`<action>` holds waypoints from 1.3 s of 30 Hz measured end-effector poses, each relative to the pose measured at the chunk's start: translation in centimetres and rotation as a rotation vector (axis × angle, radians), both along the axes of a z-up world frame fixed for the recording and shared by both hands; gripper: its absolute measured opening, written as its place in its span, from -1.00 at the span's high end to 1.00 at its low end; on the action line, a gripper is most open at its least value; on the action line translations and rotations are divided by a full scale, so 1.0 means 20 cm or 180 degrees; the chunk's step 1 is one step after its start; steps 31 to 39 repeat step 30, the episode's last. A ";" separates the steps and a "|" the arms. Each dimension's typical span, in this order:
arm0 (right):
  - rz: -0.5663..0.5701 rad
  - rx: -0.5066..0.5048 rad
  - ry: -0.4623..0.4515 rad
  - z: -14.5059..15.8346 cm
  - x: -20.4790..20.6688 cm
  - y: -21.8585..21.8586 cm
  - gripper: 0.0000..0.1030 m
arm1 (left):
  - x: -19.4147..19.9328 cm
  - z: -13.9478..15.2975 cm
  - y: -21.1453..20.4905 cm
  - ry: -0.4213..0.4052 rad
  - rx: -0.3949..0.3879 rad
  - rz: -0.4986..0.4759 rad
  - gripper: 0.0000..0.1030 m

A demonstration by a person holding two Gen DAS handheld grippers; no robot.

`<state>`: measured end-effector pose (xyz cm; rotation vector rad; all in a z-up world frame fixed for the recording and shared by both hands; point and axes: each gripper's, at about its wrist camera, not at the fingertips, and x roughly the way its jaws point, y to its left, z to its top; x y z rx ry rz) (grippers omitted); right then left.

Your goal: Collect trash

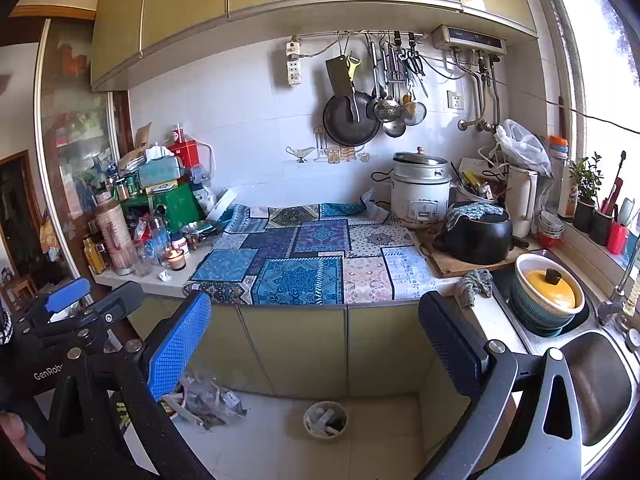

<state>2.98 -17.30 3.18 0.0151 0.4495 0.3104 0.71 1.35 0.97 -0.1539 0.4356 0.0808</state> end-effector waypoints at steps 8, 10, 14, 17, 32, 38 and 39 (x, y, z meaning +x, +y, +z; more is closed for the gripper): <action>-0.0002 -0.0001 -0.0013 0.01 0.01 0.00 -1.00 | 0.01 0.02 -0.01 -0.0016 -0.0012 -0.0007 -0.99; -0.0002 0.0004 -0.0015 0.01 0.01 0.00 -1.00 | 0.02 0.01 0.00 -0.0012 -0.0028 -0.0005 -0.99; -0.0009 0.0001 -0.0020 0.01 0.01 0.00 -1.00 | 0.02 0.01 0.00 -0.0009 -0.0027 -0.0009 -0.99; -0.0012 0.0005 -0.0011 0.01 0.02 0.00 -1.00 | 0.04 0.01 0.00 0.0009 -0.0030 -0.0030 -0.99; -0.0120 0.0015 0.0043 -0.01 0.08 0.08 -1.00 | 0.13 0.00 0.05 0.0056 0.0003 -0.0112 -0.99; -0.0120 0.0015 0.0043 -0.01 0.08 0.08 -1.00 | 0.13 0.00 0.05 0.0056 0.0003 -0.0112 -0.99; -0.0120 0.0015 0.0043 -0.01 0.08 0.08 -1.00 | 0.13 0.00 0.05 0.0056 0.0003 -0.0112 -0.99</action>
